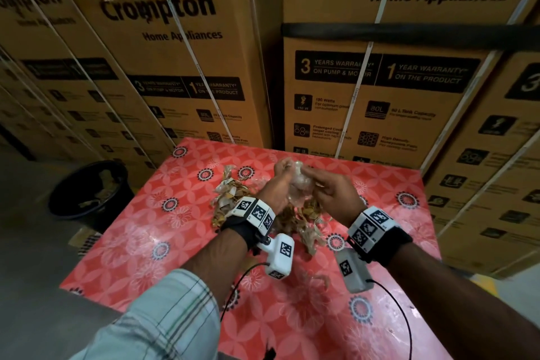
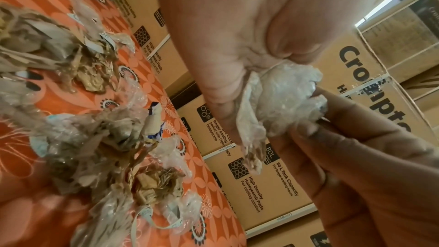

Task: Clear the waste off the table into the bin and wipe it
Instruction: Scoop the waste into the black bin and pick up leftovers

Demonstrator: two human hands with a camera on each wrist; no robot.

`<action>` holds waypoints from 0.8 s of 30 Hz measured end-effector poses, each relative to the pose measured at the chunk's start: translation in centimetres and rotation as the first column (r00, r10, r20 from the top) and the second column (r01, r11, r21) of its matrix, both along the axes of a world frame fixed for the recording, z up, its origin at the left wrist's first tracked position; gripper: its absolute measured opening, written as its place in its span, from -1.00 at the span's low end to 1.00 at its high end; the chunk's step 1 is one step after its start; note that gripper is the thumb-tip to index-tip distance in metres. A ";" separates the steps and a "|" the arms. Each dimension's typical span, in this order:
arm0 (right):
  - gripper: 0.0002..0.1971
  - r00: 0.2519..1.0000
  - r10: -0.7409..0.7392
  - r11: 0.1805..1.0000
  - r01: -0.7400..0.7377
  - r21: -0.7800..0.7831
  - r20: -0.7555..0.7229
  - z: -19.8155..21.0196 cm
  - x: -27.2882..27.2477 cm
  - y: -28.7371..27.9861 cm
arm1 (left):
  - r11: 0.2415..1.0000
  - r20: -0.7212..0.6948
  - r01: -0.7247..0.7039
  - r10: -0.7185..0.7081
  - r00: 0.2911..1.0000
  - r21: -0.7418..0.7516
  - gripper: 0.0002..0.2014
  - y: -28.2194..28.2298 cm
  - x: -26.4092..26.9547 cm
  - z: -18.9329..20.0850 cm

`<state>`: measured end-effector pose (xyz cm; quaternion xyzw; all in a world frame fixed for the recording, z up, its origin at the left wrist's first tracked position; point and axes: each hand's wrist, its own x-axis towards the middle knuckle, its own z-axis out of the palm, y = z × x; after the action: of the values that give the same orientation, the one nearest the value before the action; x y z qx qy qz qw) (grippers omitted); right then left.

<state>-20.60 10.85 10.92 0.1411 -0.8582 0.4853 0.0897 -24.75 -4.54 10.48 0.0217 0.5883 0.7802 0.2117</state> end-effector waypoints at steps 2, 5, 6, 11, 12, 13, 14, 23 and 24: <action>-0.55 0.999 -0.038 0.998 0.036 -0.060 -0.030 -0.3 0.1 0.1 | 0.999 0.010 0.016 -0.016 1.000 -0.033 -0.79 0.1 0.3 -0.1; -0.66 0.994 -0.075 0.996 0.071 -0.056 -0.075 -0.5 0.0 0.0 | 0.977 0.004 0.096 -0.097 0.995 -0.189 -0.39 0.1 0.5 -0.6; -0.69 0.991 -0.080 0.996 0.077 -0.033 -0.103 -0.5 -0.1 0.0 | 0.964 -0.003 0.109 -0.113 0.994 -0.244 -0.25 -0.1 0.7 -0.6; -0.60 0.999 -0.011 0.996 0.014 -0.083 0.032 -1.3 -0.2 0.2 | 0.951 -0.032 0.103 -0.117 0.993 -0.293 -0.02 -1.7 0.0 -1.6; -0.57 0.998 -0.028 0.997 0.032 -0.074 0.053 -1.5 -0.1 0.1 | 0.956 -0.012 0.086 -0.093 0.996 -0.281 0.04 -1.9 -0.2 -1.9; -0.56 0.997 -0.068 0.997 0.070 -0.037 0.041 -1.8 -0.1 0.1 | 0.957 0.004 0.062 -0.064 0.998 -0.284 0.08 -2.1 -0.4 -2.3; -0.55 0.995 -0.103 0.995 0.103 0.018 0.014 -1.8 -0.1 0.1 | 0.958 0.010 0.060 -0.060 0.998 -0.280 0.06 -2.2 -0.5 -2.6; -0.36 0.981 0.007 0.996 -0.024 0.084 0.195 -2.6 0.2 -1.0 | 0.993 0.041 0.007 -0.003 0.999 -0.120 -0.57 -1.5 0.3 -0.8; -0.31 0.982 0.001 0.998 -0.013 0.063 0.189 -2.6 0.3 -1.3 | 0.991 0.050 0.008 -0.001 0.999 -0.134 -0.53 -1.5 0.2 -0.9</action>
<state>-20.26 9.52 8.35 0.1003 -0.8775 0.4690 0.0015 -24.55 -6.00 9.58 -0.0107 0.6338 0.7388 0.2289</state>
